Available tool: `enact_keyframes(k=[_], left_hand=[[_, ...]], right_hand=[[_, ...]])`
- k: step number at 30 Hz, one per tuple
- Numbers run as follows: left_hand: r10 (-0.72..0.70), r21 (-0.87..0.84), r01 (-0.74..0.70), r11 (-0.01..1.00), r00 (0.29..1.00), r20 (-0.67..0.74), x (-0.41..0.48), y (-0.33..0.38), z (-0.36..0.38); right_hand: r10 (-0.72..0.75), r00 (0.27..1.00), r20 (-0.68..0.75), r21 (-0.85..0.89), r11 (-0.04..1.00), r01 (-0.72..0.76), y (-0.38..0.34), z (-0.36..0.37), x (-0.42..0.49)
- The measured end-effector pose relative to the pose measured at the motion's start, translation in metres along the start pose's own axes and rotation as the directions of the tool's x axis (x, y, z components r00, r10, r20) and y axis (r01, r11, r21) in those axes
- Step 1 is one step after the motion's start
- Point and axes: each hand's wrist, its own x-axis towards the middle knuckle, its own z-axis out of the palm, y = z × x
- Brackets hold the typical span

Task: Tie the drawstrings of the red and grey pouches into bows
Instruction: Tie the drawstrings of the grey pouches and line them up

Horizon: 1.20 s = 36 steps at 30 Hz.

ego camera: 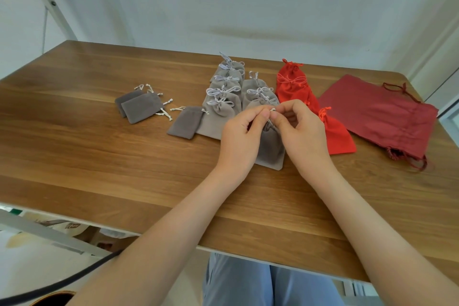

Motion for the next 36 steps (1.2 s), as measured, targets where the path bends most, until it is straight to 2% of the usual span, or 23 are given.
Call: enact_keyframes(k=[8, 14, 18, 22, 26, 29, 36], left_hand=[[0.021, 0.119, -0.018, 0.993, 0.999, -0.024, 0.0002, -0.0025, -0.0001], [0.006, 0.182, 0.001, 0.983, 0.999, -0.042, -0.0004, -0.0025, -0.0007], [-0.057, 0.138, 0.063, 0.988, 0.997, -0.051, 0.0017, -0.0014, -0.0018], [-0.062, 0.193, 0.054, 0.980, 0.997, 0.036, 0.0038, -0.0064, -0.0040], [-0.007, 0.181, -0.010, 0.983, 0.996, 0.094, 0.0033, -0.0035, -0.0044], [-0.028, 0.134, 0.017, 0.991, 0.996, 0.080, 0.0028, -0.0023, -0.0043], [-0.042, 0.099, 0.045, 0.994, 0.999, -0.031, 0.0016, -0.0063, -0.0041]], right_hand=[[0.035, 0.997, -0.073, -0.005, 0.999, -0.035, 0.0015, 0.0003, 0.0001], [-0.190, 0.980, -0.056, -0.147, 0.973, 0.180, 0.0038, 0.0011, -0.0053], [-0.312, 0.950, -0.011, -0.223, 0.927, 0.302, 0.0058, -0.0006, -0.0027], [-0.369, 0.929, -0.002, -0.210, 0.909, 0.361, 0.0063, -0.0031, -0.0012], [-0.230, 0.973, -0.002, -0.084, 0.970, 0.229, 0.0028, -0.0060, 0.0000], [-0.100, 0.995, 0.013, 0.022, 0.995, 0.100, -0.0021, -0.0069, -0.0013], [0.132, 0.970, 0.206, 0.159, 0.973, -0.166, -0.0029, -0.0046, 0.0011]])
